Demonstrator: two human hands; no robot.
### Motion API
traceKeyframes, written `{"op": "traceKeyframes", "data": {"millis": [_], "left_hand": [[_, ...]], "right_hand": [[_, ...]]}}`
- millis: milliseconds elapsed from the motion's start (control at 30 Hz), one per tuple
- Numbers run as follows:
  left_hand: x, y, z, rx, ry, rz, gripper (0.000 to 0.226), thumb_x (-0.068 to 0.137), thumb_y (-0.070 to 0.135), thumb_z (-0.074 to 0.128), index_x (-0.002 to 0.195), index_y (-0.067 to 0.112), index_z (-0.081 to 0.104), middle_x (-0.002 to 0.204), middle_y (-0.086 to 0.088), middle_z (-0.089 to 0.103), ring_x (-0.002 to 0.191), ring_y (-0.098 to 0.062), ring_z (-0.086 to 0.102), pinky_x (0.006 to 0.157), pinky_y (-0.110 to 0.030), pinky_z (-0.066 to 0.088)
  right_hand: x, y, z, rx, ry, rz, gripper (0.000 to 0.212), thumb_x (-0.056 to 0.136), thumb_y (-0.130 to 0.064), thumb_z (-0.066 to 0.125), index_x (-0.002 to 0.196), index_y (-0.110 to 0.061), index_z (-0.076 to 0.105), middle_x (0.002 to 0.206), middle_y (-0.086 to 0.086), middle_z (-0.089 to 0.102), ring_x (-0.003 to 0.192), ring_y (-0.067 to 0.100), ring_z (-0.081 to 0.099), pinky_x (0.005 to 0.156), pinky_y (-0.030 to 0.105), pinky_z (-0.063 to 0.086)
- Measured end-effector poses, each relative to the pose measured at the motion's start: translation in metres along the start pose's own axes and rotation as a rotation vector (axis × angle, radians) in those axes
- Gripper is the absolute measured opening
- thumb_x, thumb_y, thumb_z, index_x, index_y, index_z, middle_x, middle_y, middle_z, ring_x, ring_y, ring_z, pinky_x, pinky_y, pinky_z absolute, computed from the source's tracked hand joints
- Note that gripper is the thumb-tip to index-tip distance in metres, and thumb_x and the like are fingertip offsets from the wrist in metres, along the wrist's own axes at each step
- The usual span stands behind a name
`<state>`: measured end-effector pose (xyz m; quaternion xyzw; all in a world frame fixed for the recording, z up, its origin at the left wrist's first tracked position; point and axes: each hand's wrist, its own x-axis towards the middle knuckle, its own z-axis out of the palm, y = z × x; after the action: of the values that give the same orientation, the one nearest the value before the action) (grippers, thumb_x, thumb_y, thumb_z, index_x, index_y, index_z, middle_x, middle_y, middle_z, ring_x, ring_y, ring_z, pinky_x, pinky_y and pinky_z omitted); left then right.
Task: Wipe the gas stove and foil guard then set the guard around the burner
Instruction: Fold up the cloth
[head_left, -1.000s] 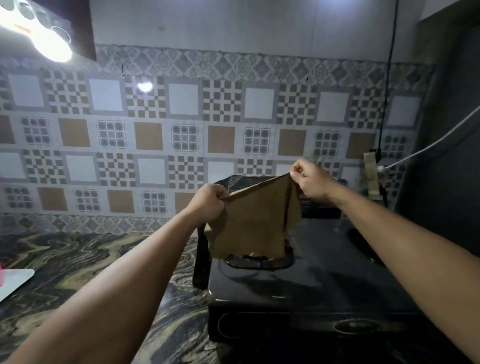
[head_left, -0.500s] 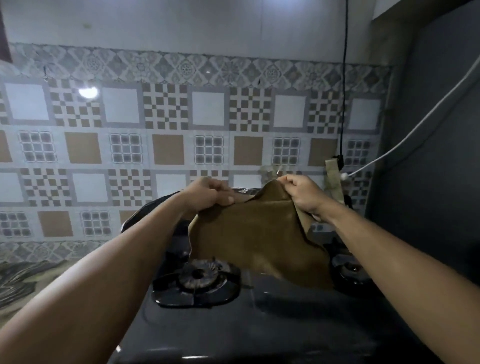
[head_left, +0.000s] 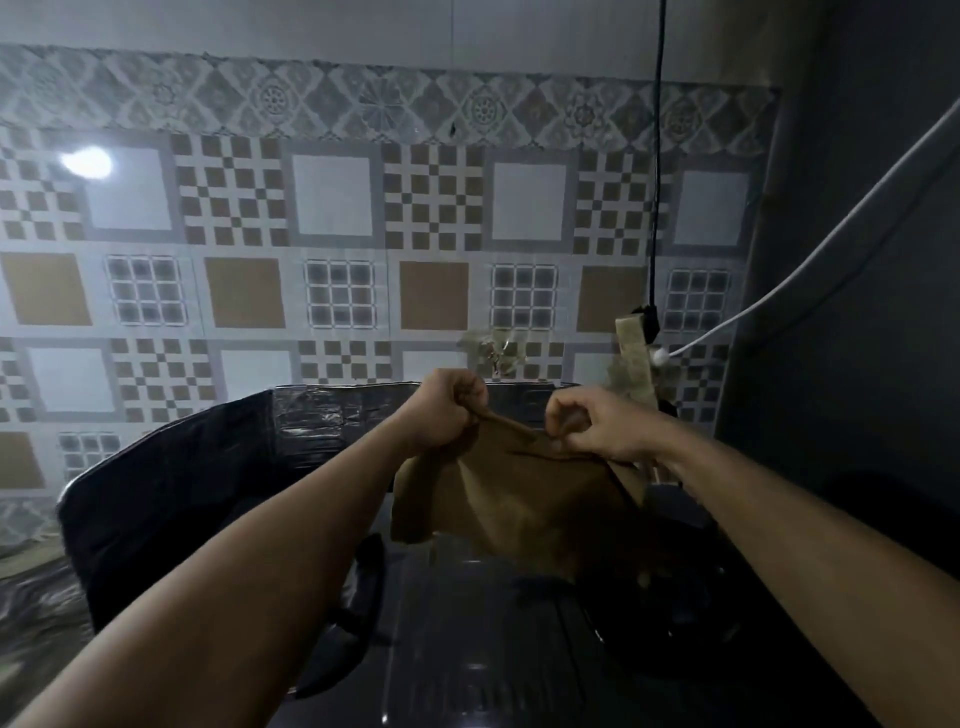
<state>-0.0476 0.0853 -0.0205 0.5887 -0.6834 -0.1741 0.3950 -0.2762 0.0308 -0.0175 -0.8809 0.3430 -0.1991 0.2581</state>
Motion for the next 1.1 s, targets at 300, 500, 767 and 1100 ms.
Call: {"op": "traceKeyframes", "data": {"millis": [300, 500, 767, 1100], "left_hand": [[0.061, -0.027, 0.03, 0.62, 0.129, 0.177, 0.036, 0.088, 0.003, 0.061, 0.12, 0.016, 0.067, 0.122, -0.006, 0.062, 0.112, -0.021, 0.054, 0.098, -0.027, 0.041], [0.099, -0.052, 0.024, 0.886, 0.14, 0.184, 0.037, 0.096, 0.021, 0.054, 0.133, 0.022, 0.057, 0.123, -0.005, 0.055, 0.114, -0.022, 0.044, 0.095, -0.028, 0.038], [0.138, -0.086, 0.034, 0.998, 0.14, 0.074, 0.039, 0.099, 0.02, 0.046, 0.136, 0.012, 0.048, 0.124, -0.01, 0.047, 0.112, -0.025, 0.044, 0.095, -0.032, 0.041], [0.139, -0.106, 0.061, 0.97, 0.019, -0.063, 0.052, 0.085, 0.036, 0.06, 0.132, 0.017, 0.049, 0.129, -0.009, 0.041, 0.122, -0.028, 0.039, 0.098, -0.04, 0.04]], "right_hand": [[0.071, 0.051, -0.013, -0.458, 0.238, -0.056, 0.03, 0.095, -0.013, 0.054, 0.116, -0.029, 0.069, 0.119, -0.004, 0.067, 0.11, 0.017, 0.058, 0.097, 0.036, 0.048], [0.125, 0.059, -0.004, -0.778, 0.254, -0.231, 0.035, 0.101, -0.017, 0.038, 0.124, -0.026, 0.063, 0.108, 0.005, 0.059, 0.098, 0.023, 0.055, 0.079, 0.033, 0.045], [0.185, 0.084, 0.022, -0.782, 0.397, -0.198, 0.03, 0.101, -0.015, 0.039, 0.121, -0.015, 0.061, 0.105, 0.01, 0.054, 0.099, 0.026, 0.055, 0.077, 0.033, 0.044], [0.202, 0.103, 0.042, -0.266, 0.502, 0.063, 0.035, 0.094, -0.016, 0.05, 0.124, -0.027, 0.065, 0.123, 0.0, 0.063, 0.113, 0.023, 0.057, 0.093, 0.033, 0.049]]}}
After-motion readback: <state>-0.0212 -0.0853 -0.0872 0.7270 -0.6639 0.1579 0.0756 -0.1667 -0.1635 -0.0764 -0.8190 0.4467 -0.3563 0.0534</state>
